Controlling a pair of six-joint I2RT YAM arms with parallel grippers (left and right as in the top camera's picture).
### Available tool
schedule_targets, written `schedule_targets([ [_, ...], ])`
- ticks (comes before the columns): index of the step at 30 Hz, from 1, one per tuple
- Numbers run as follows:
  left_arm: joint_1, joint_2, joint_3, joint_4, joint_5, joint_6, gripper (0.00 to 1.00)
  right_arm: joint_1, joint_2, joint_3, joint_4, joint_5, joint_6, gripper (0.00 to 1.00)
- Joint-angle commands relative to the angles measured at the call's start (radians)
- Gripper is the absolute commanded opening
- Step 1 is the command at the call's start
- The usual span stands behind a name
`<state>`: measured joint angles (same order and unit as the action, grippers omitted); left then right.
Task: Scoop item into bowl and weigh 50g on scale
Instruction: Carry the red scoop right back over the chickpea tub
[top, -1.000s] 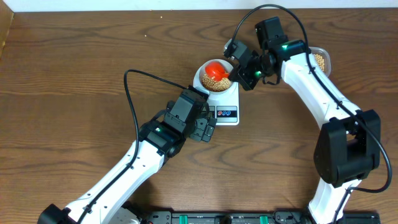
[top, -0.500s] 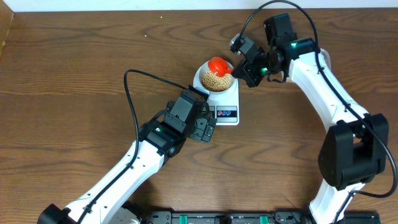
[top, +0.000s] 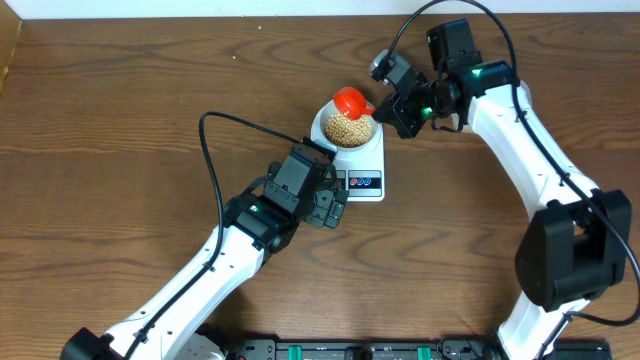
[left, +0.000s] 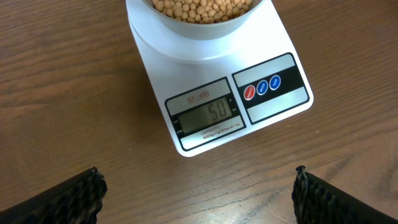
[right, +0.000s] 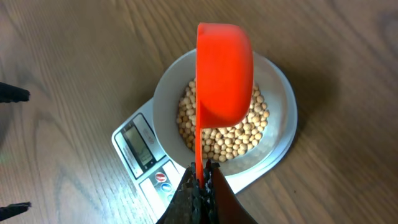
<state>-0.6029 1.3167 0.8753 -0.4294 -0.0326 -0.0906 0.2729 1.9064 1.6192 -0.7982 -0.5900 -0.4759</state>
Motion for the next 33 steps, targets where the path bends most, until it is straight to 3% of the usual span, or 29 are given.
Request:
schedule_targets([
  [1, 0.005, 0.003, -0.01, 0.0, -0.009, -0.001, 0.98, -0.007, -0.053, 0.004, 0.008, -0.041, 0.012, 0.01],
  [12, 0.005, 0.003, -0.01, 0.0, -0.009, -0.001, 0.98, -0.094, -0.061, 0.004, 0.038, -0.305, 0.089, 0.01],
  [23, 0.005, 0.003, -0.01, 0.0, -0.009, -0.001, 0.98, -0.257, -0.061, 0.004, 0.099, -0.501, 0.351, 0.01],
  [33, 0.005, 0.003, -0.01, 0.0, -0.009, -0.001, 0.98, -0.461, -0.061, 0.004, -0.045, -0.467, 0.392, 0.01],
])
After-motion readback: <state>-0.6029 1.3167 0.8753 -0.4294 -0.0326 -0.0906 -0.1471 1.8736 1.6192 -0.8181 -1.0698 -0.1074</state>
